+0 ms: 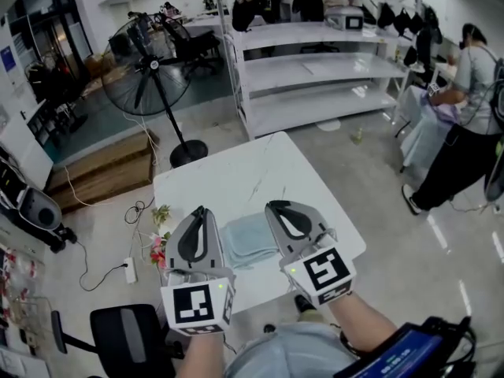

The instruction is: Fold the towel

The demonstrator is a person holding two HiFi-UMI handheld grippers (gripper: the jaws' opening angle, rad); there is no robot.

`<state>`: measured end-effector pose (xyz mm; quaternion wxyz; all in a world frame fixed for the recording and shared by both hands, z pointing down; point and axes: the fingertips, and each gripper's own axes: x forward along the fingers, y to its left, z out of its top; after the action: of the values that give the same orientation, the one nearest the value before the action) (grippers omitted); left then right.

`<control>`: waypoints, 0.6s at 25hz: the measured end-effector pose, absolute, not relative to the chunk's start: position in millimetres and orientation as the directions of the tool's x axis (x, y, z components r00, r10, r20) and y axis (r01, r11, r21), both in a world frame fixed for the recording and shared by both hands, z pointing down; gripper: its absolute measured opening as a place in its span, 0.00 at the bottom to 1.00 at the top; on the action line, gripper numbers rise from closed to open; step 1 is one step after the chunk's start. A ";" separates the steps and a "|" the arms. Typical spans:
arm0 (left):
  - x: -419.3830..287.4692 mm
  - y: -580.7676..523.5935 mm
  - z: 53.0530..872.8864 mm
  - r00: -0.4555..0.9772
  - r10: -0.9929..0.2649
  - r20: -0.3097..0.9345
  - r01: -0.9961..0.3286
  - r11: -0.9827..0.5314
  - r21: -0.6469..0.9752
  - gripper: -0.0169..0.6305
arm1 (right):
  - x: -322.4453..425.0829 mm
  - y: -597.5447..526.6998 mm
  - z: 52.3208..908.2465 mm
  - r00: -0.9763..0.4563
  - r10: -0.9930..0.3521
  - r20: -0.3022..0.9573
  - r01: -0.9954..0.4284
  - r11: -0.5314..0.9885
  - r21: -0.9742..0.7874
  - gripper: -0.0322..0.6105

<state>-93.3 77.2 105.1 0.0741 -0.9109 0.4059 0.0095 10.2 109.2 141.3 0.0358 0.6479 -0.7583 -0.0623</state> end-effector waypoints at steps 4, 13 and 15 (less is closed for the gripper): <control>-92.0 74.7 107.4 0.665 -0.743 -0.074 -0.746 -0.656 -0.115 0.05 | 12.2 108.5 137.8 -0.153 -0.988 -0.033 -0.978 0.146 0.147 0.07; -101.9 62.8 116.3 0.655 -0.752 -0.079 -0.755 -0.647 -0.102 0.05 | 14.6 99.8 140.1 -0.127 -0.991 -0.043 -0.984 0.120 0.131 0.07; -102.8 61.0 115.4 0.655 -0.751 -0.085 -0.756 -0.646 -0.106 0.05 | 13.9 98.4 140.7 -0.126 -0.991 -0.042 -0.984 0.119 0.132 0.07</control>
<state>-102.8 61.0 115.4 0.0660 -0.9071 0.4153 0.0167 13.9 98.4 140.7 0.0279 0.6606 -0.7476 -0.0635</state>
